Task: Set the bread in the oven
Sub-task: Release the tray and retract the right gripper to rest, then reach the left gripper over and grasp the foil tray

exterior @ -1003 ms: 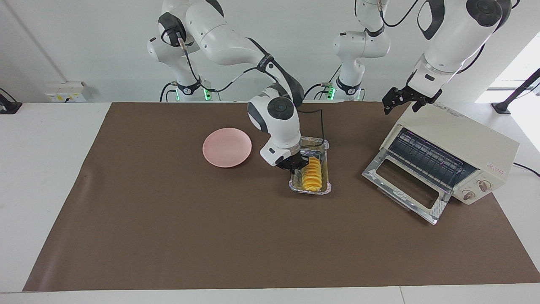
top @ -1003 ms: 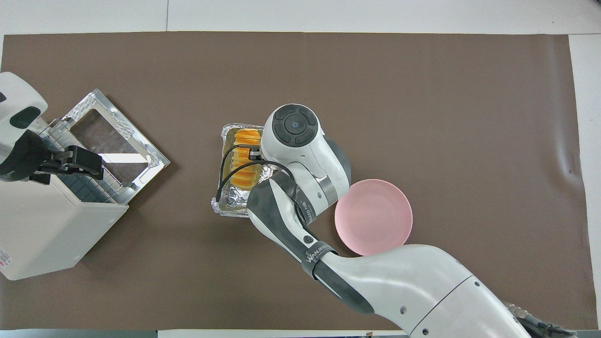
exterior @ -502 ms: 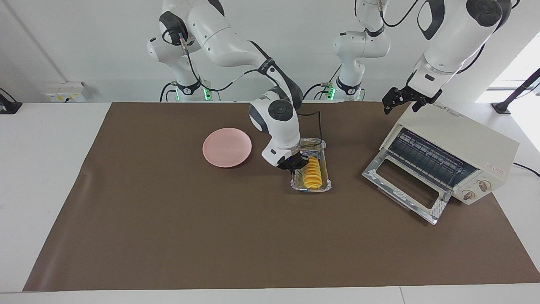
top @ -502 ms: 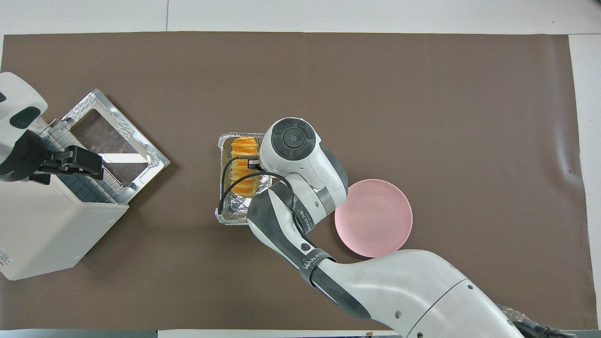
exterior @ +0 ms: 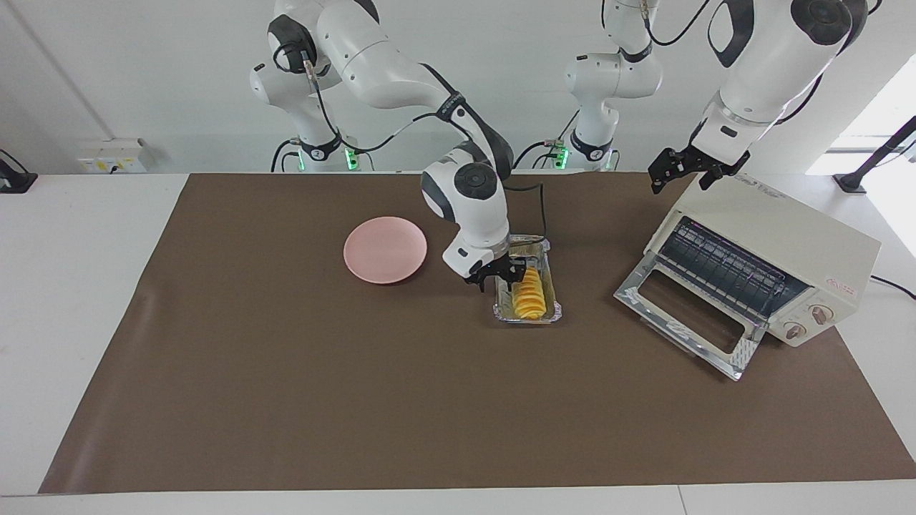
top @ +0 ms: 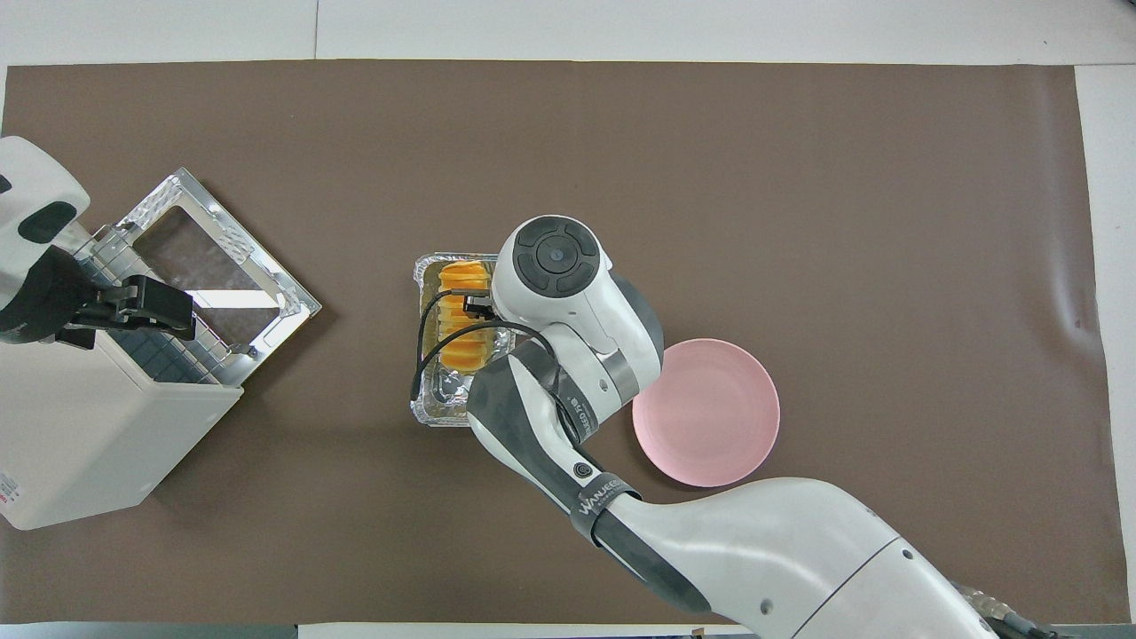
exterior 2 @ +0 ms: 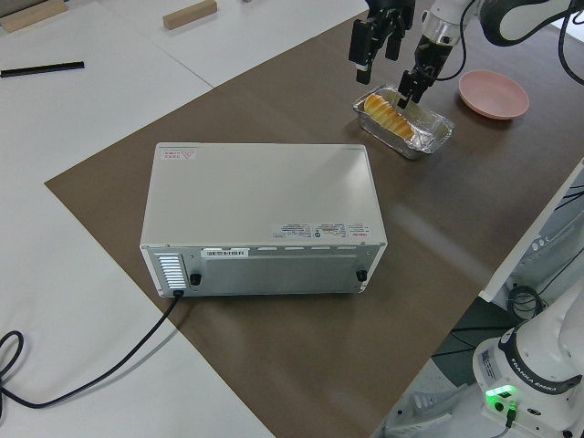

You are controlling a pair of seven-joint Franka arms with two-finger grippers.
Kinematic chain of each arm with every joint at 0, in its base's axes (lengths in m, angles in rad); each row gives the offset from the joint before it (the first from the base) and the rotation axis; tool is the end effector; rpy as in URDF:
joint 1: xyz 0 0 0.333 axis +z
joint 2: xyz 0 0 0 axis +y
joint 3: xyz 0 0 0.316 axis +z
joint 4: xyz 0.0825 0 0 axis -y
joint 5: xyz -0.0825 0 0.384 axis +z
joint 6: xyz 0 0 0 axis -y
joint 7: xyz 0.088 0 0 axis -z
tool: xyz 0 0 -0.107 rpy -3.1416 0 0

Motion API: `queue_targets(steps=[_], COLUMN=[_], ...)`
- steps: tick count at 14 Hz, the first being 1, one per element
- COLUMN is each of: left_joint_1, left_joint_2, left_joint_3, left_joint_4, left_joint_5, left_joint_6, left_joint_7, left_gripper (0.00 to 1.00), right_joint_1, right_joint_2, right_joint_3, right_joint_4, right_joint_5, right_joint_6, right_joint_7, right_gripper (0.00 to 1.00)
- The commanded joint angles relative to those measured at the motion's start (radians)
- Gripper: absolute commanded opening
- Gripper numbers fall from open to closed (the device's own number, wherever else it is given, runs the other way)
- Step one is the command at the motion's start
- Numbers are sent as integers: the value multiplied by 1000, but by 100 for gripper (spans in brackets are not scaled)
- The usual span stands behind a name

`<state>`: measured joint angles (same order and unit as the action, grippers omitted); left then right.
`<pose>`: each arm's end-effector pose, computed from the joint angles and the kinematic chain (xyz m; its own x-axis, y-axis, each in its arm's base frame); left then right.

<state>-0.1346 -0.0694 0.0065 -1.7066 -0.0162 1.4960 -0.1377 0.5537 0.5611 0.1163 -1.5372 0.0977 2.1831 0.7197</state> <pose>0.5166 -0.0683 0.5925 0.9899 0.0096 -0.1417 0.0093 -1.0000 -0.0029 0.5608 0.4325 0.3380 0.9922 -0.1197 -0.0346 -0.1237 -0.9788 -0.1635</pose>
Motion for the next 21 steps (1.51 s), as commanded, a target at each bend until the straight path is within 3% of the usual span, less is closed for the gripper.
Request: queue_targets(steps=[1, 6, 12, 17, 21], left_joint_1=[15, 15, 15, -2, -20], left_joint_2=[-13, -13, -13, -21, -30], left_joint_3=[-5, -5, -5, -11, -74], left_joint_4=[-8, -8, -8, -8, -19], left_joint_5=[-7, -8, -8, -8, -13], left_joint_6=[6, 6, 6, -19, -2], left_joint_7=[6, 6, 6, 9, 6], left_gripper=[100, 100, 100, 100, 100], right_joint_1=[-84, -294, -524, -590, -598], right_joint_2=[-64, -191, -306, -409, -496], right_joint_3=[-4, -6, -9, -9, -10], right_joint_4=[69, 42, 42, 39, -23], right_joint_5=[30, 23, 8, -85, -89], right_joint_6=[-140, -198, -411, -587, -605], right_joint_7=[3, -99, -607, -787, -815], right_gripper=[100, 100, 100, 100, 100])
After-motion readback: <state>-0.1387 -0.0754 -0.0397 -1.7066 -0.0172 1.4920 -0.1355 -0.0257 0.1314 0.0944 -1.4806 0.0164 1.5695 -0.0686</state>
